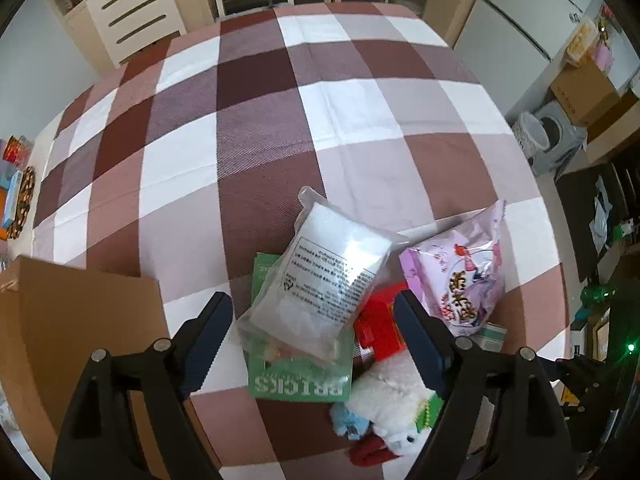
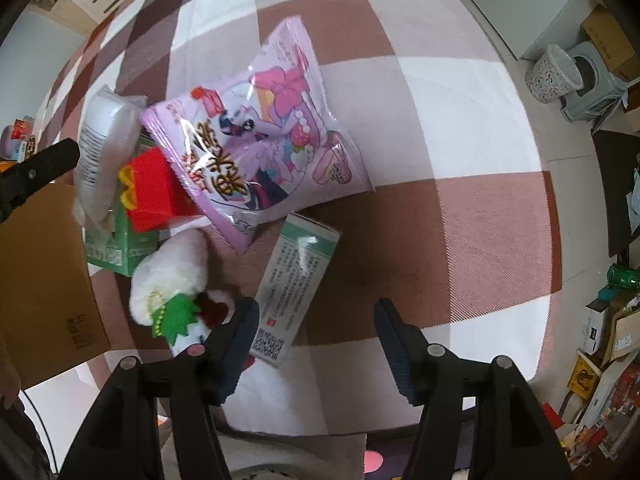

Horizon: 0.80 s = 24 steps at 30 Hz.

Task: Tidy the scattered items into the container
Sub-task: 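Grasp the white bag with the left tool while the right tool grasps the white-green medicine box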

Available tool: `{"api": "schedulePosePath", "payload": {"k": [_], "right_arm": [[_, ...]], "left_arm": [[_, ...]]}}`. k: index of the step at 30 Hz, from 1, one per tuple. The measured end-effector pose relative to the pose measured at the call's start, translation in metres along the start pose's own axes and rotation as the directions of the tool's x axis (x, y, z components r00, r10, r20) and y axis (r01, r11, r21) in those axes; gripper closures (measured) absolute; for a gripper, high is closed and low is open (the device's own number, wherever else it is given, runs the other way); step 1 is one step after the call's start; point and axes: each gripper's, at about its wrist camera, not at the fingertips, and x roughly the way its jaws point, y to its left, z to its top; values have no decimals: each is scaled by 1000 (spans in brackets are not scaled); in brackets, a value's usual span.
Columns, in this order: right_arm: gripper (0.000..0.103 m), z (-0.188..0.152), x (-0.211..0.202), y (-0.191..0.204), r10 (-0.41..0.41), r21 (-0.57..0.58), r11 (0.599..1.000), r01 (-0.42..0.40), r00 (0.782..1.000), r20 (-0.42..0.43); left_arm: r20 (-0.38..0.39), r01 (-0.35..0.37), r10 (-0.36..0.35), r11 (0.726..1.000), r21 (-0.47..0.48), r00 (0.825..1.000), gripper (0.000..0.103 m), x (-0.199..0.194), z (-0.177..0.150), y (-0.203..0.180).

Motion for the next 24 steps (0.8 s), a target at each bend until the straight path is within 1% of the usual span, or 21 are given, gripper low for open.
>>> {"api": "schedulePosePath", "payload": {"k": [2,4,8,15,20,24], "right_arm": [[39,1,6,0,-9,9,1000,9,1000,-7],[25,2,12,2,-8,18,1000,8,1000,-11],[25,4,25,7,-19,32,999,20,999,-31],[25,5,46,13,-40,56,997,44,996,-75],[25,7,46,15,-60,78,995,64,997,-52],[25,9,46,19,-77,73,994,78,997,-26]], "left_arm": [[-8,1,-1,1000,6,1000,19,7,2,0],[-16,0,0,1000,10,1000,19,14,3,0],[-33,-8,9,1000,19,999,19,26,5,2],[-50,11,-10,1000,29,999,19,40,8,5],[-63,15,-12,999,35,998,19,49,12,4],[-84,14,-12,1000,27,996,19,57,13,4]]}}
